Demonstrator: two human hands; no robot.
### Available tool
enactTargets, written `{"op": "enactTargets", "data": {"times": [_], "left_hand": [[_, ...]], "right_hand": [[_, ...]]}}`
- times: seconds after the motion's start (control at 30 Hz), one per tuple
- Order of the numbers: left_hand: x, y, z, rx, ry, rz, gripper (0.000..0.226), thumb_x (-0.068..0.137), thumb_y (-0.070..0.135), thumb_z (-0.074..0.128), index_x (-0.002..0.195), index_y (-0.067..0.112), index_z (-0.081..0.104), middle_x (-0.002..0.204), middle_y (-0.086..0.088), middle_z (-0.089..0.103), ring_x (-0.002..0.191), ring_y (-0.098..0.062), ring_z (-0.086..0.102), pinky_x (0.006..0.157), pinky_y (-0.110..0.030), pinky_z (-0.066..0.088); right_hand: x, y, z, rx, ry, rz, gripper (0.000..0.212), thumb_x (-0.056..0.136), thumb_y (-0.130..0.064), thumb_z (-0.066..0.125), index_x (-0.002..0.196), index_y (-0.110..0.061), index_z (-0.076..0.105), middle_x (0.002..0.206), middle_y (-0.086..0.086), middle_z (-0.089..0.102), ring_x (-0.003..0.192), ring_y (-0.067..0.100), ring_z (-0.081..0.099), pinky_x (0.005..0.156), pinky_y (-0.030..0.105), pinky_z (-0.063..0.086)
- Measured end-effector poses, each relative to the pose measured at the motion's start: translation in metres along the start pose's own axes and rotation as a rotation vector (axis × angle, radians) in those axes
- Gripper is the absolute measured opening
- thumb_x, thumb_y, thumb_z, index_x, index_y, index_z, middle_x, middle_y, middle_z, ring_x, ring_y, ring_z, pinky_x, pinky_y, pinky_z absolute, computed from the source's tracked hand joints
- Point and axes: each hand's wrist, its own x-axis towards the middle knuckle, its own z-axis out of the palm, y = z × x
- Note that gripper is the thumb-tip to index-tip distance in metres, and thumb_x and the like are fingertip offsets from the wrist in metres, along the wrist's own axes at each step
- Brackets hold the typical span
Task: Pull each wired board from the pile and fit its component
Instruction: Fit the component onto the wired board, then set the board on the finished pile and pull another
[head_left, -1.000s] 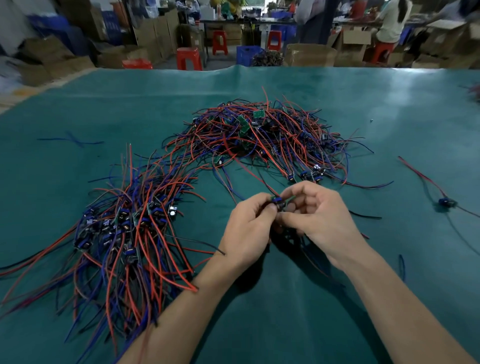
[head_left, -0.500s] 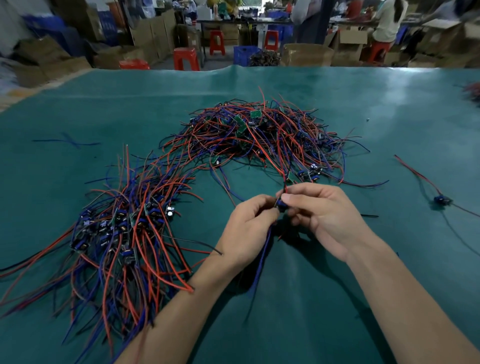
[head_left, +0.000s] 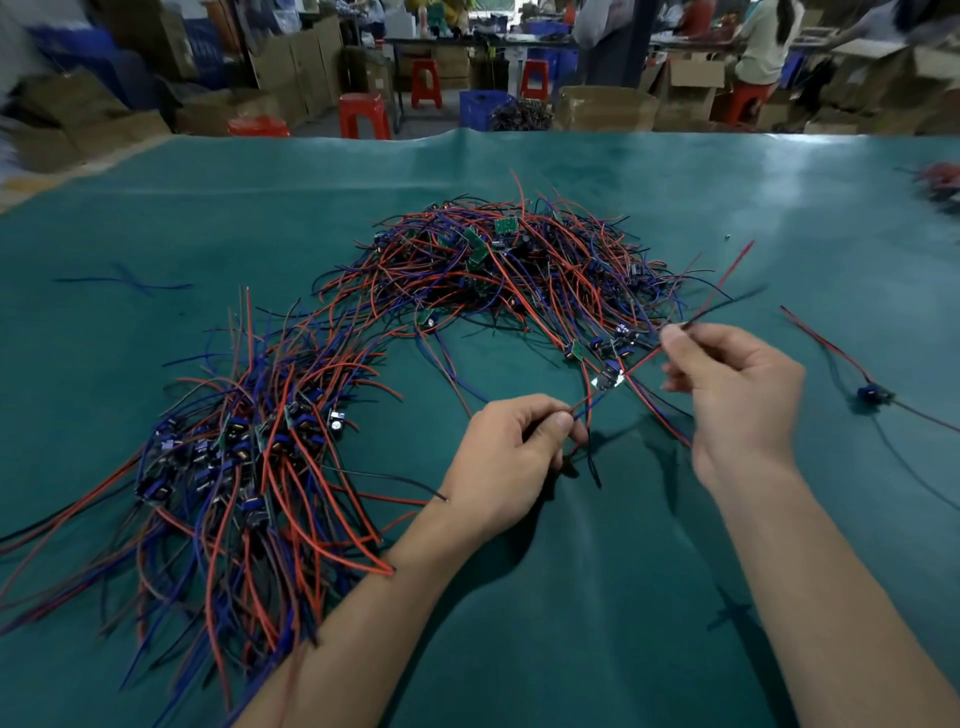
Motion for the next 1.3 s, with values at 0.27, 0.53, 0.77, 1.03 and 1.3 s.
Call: {"op": "enactTargets", "data": {"times": [0.27,0.53,0.77,1.03,1.3], "left_hand": [[-0.002,-0.001,0.001,0.001,0.06,0.026,0.028,0.103,0.012,0.051,0.082,0.02,0.066,0.054,0.008,0.047,0.049,-0.007,0.039,0.05,-0.023,0.033],[0.002,-0.002,0.0,-0.144,0.243,0.009,0.028,0.107,0.011,0.042,0.086,0.019,0.059,0.054,0.009,0.045,0.051,-0.013,0.037,0.051,-0.026,0.032],[0.002,-0.001,0.001,-0.067,0.175,0.052,0.025,0.105,0.013,0.048,0.084,0.02,0.06,0.053,0.01,0.047,0.05,-0.012,0.037,0.054,-0.028,0.033],[-0.004,0.007,0.0,0.017,0.023,0.117,0.022,0.1,0.021,0.051,0.083,0.016,0.065,0.054,0.011,0.052,0.056,-0.006,0.045,0.057,-0.026,0.039],[-0.006,0.007,0.001,0.1,0.05,0.039,0.02,0.1,0.019,0.055,0.088,0.015,0.07,0.069,-0.003,0.065,0.058,-0.006,0.051,0.058,-0.02,0.041]], "right_hand": [[0.011,-0.004,-0.016,0.162,0.322,0.062,0.023,0.095,-0.01,0.068,0.076,-0.017,0.059,0.073,0.003,0.058,0.052,0.008,0.054,0.051,0.021,0.045],[-0.01,0.001,0.001,0.036,0.025,0.285,0.02,0.096,-0.03,0.068,0.094,-0.013,0.06,0.072,0.013,0.074,0.046,0.016,0.06,0.038,0.021,0.04],[-0.036,0.002,0.025,-0.023,-0.382,0.157,0.097,0.08,-0.032,0.077,0.156,-0.008,0.023,0.098,0.011,0.079,0.092,0.026,0.076,0.079,0.034,0.06],[-0.022,-0.043,0.035,-0.039,-0.274,-0.145,0.014,0.093,-0.002,0.068,0.102,-0.013,0.066,0.082,0.0,0.079,0.074,0.015,0.074,0.082,0.036,0.062],[-0.036,-0.128,0.126,-0.099,-0.789,-0.271,0.018,0.097,-0.026,0.067,0.095,-0.008,0.072,0.086,0.008,0.078,0.073,0.023,0.075,0.064,0.035,0.062]]}}
